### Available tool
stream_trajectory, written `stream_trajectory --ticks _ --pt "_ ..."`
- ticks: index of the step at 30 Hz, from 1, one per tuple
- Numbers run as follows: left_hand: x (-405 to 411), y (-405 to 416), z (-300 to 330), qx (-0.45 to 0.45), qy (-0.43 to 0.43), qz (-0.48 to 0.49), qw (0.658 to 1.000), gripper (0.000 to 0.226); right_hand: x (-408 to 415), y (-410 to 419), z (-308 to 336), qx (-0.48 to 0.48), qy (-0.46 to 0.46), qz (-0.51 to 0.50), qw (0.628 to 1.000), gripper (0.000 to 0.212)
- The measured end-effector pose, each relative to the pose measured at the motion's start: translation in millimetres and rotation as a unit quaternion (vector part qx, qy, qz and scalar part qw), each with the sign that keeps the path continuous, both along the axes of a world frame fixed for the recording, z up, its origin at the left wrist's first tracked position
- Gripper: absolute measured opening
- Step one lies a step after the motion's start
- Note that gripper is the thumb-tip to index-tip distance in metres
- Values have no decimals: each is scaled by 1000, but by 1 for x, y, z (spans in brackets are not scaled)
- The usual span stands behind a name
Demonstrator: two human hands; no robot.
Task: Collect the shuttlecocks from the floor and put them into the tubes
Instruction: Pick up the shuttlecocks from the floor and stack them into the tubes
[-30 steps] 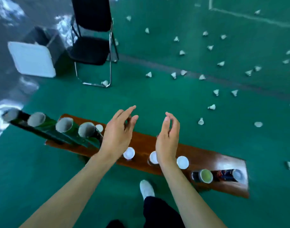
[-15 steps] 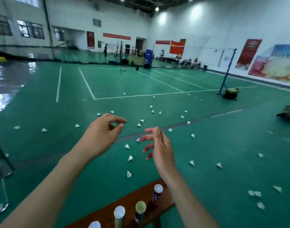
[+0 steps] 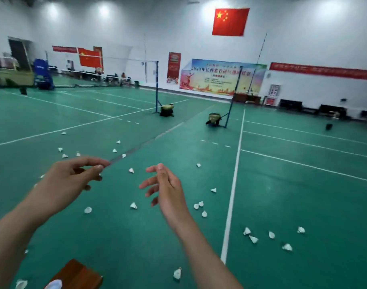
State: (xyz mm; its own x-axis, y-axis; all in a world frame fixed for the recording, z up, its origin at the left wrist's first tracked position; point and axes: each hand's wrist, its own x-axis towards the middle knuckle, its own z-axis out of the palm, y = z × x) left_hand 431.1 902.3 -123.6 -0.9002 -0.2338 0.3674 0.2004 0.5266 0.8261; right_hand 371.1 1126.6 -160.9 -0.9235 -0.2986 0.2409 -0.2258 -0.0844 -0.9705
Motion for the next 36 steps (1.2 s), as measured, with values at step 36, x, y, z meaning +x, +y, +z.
stream_trajectory --ticks 36 --pt "-683 -319 -70 -42 -115 218 968 18 -790 -349 -74 79 -14 147 986 16"
